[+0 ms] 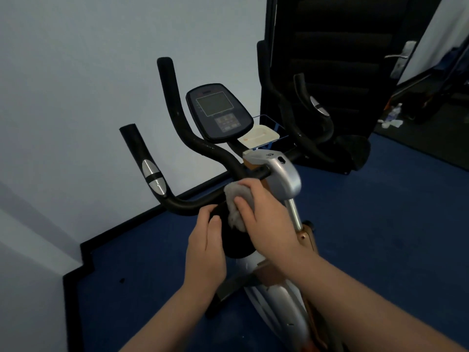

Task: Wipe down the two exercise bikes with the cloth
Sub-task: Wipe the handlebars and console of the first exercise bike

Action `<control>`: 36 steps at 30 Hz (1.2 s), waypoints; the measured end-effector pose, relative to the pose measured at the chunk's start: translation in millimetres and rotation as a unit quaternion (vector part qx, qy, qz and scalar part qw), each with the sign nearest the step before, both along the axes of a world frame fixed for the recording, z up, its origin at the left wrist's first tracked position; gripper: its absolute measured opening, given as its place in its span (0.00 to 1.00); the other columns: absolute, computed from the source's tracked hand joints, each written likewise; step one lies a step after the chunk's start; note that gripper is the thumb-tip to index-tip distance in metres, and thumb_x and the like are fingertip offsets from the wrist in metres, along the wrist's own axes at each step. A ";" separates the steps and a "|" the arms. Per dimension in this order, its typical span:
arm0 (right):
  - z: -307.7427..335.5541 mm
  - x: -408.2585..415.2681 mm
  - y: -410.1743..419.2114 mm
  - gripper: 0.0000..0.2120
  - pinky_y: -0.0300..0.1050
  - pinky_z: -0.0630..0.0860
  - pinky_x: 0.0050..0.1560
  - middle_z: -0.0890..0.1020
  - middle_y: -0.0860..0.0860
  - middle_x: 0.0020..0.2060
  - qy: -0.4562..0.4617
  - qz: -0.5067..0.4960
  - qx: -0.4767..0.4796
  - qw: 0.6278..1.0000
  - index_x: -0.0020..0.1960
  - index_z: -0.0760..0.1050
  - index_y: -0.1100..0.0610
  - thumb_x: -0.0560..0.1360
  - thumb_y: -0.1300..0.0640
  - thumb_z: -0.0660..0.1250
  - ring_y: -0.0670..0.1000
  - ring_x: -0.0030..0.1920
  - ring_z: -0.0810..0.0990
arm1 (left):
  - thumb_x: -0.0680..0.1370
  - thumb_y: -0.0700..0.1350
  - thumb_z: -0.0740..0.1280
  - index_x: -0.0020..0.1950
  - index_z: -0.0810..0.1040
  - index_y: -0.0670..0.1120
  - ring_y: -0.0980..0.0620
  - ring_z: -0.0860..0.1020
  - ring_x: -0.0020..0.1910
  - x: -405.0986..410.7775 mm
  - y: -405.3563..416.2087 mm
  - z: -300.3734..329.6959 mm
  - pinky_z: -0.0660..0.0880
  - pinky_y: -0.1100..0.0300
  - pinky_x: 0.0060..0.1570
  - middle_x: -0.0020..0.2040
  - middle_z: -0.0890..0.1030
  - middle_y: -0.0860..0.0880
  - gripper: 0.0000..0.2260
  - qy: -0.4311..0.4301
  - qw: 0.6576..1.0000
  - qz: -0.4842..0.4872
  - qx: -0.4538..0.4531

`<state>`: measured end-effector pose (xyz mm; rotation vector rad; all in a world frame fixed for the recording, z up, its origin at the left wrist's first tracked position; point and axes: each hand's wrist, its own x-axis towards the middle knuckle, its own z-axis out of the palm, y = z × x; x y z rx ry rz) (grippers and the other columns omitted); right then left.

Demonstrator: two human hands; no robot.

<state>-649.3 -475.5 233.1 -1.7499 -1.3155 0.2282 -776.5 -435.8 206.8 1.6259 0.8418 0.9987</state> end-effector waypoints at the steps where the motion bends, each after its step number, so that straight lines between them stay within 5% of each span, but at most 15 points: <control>1: -0.6 -2.7 0.6 0.12 0.49 0.77 0.54 0.78 0.46 0.54 0.002 -0.016 0.001 1.000 0.64 0.67 0.45 0.80 0.49 0.58 0.44 0.53 0.77 | 0.81 0.51 0.53 0.54 0.76 0.55 0.52 0.78 0.43 0.9 -1.0 -0.2 0.76 0.56 0.42 0.44 0.81 0.51 0.12 0.000 1.000 0.006 -0.004; 4: -22.2 -24.0 -21.4 0.19 0.36 0.75 0.53 0.75 0.46 0.58 0.053 -0.050 0.031 0.997 0.69 0.62 0.37 0.80 0.51 0.59 0.39 0.54 0.76 | 0.80 0.51 0.53 0.53 0.76 0.55 0.54 0.79 0.44 2.9 -4.0 -0.8 0.76 0.58 0.44 0.45 0.81 0.52 0.13 0.000 1.000 0.020 -0.018; 7: -27.9 -24.1 -34.9 0.23 0.41 0.77 0.59 0.73 0.45 0.65 0.155 -0.018 0.033 0.987 0.67 0.57 0.31 0.80 0.52 0.60 0.40 0.62 0.75 | 0.80 0.53 0.53 0.54 0.77 0.57 0.55 0.80 0.48 4.2 -6.1 0.3 0.77 0.55 0.48 0.48 0.82 0.54 0.13 0.004 0.999 0.036 -0.025; 10: -5.9 7.1 -16.1 0.18 0.46 0.76 0.56 0.76 0.47 0.59 -0.064 0.025 -0.046 0.997 0.68 0.62 0.42 0.80 0.50 0.60 0.47 0.60 0.74 | 0.80 0.54 0.53 0.51 0.77 0.57 0.50 0.80 0.44 5.8 -6.3 3.4 0.78 0.44 0.45 0.44 0.82 0.51 0.13 0.010 0.998 0.061 -0.018; 12: 14.5 16.3 4.9 0.16 0.46 0.72 0.53 0.74 0.49 0.57 -0.218 0.067 -0.078 0.970 0.67 0.66 0.49 0.80 0.49 0.59 0.50 0.59 0.70 | 0.80 0.54 0.53 0.50 0.77 0.56 0.48 0.79 0.43 8.8 -8.8 4.4 0.76 0.41 0.45 0.43 0.81 0.51 0.14 0.008 0.996 0.087 -0.007; 15: 28.4 9.9 22.9 0.15 0.46 0.70 0.53 0.72 0.51 0.55 -0.279 0.132 -0.097 0.946 0.61 0.72 0.53 0.80 0.46 0.58 0.51 0.56 0.69 | 0.81 0.54 0.53 0.50 0.78 0.54 0.49 0.79 0.44 12.3 -17.6 2.6 0.76 0.43 0.47 0.44 0.81 0.51 0.15 -0.005 0.993 0.121 -0.008; 21: 13.5 39.1 -7.3 0.16 0.48 0.75 0.44 0.75 0.51 0.48 -0.212 0.173 -0.065 0.960 0.68 0.69 0.48 0.81 0.49 0.58 0.52 0.46 0.76 | 0.80 0.57 0.51 0.54 0.77 0.59 0.52 0.80 0.45 4.1 -18.5 6.1 0.76 0.39 0.48 0.44 0.81 0.53 0.15 0.055 0.993 0.108 -0.002; 26: 17.9 9.1 24.0 0.13 0.48 0.73 0.40 0.78 0.51 0.48 -0.260 0.098 -0.094 0.956 0.60 0.69 0.50 0.82 0.46 0.52 0.54 0.45 0.78 | 0.80 0.55 0.51 0.51 0.76 0.60 0.44 0.78 0.42 3.9 -18.6 7.1 0.74 0.36 0.44 0.42 0.81 0.48 0.14 0.065 0.991 0.118 0.005; 30: 0.7 6.3 4.1 0.15 0.47 0.76 0.47 0.74 0.49 0.52 -0.188 0.064 -0.036 0.979 0.67 0.67 0.46 0.82 0.49 0.53 0.50 0.51 0.75 | 0.80 0.55 0.51 0.51 0.76 0.60 0.46 0.78 0.42 10.0 -23.3 4.4 0.74 0.37 0.44 0.42 0.81 0.50 0.14 0.054 0.988 0.141 0.005; 34: -13.6 -2.5 -26.6 0.22 0.45 0.77 0.51 0.69 0.47 0.55 0.010 0.077 -0.013 0.997 0.73 0.58 0.38 0.81 0.51 0.55 0.47 0.51 0.75 | 0.81 0.55 0.50 0.54 0.77 0.60 0.53 0.80 0.46 12.1 -23.8 -1.3 0.77 0.42 0.48 0.46 0.81 0.55 0.15 0.029 0.987 0.160 0.007; 36: -10.9 0.1 -19.4 0.22 0.48 0.78 0.51 0.70 0.49 0.57 -0.034 0.069 -0.029 0.997 0.74 0.58 0.42 0.81 0.51 0.56 0.48 0.52 0.76 | 0.82 0.54 0.50 0.54 0.77 0.60 0.53 0.80 0.46 14.2 -23.2 -2.5 0.77 0.43 0.48 0.46 0.81 0.55 0.15 0.022 0.986 0.166 0.013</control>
